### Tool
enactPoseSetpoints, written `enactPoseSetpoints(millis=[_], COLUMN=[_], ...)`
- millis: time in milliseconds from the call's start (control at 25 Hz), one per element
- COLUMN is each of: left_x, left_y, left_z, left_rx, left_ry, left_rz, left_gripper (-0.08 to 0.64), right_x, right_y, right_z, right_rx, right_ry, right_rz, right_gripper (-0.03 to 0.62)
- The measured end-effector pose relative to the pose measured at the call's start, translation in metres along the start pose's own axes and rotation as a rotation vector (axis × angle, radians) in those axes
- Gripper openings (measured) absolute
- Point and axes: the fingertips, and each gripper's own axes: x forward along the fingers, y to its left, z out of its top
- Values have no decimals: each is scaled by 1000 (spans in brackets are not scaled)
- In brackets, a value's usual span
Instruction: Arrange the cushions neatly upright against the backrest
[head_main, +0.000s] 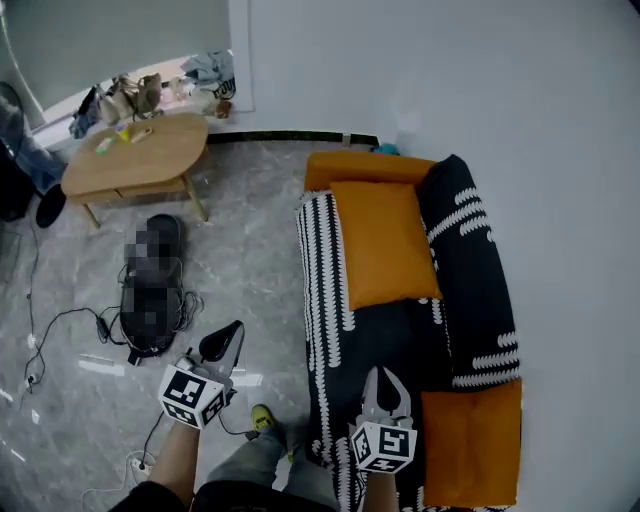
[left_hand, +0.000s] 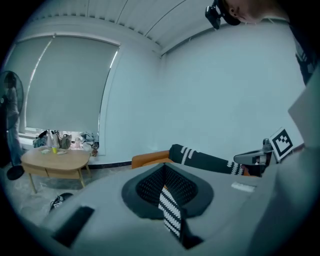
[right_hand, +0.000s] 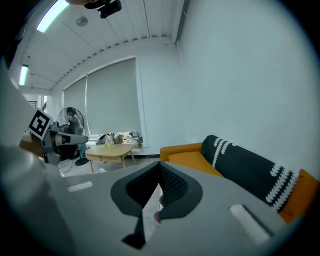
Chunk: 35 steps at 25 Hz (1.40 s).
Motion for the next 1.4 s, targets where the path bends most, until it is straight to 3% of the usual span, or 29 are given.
enactPoseSetpoints(millis=[360,560,760,1040,1400], left_x=[-69,-90,-87,-27,128], left_y=[76,101,120,146,196], left_z=[49,72,86,100,153], left_rx=[7,-21,-19,0,37], left_ry=[-85,-119,-159,-154,-48], left_rz=[123,152,169,144,88], left_gripper=[0,2,2,2,2], right_x=[32,43,63,132,270], right_y=[98,128,139,126,61], right_z=[72,96,113,130,173], right_rx=[-125,-146,-179,-177,-84], right_ry=[-66,-84,-101,-107,-58], right_rz=[129,170,157,142,95], right_gripper=[12,13,14,14,14])
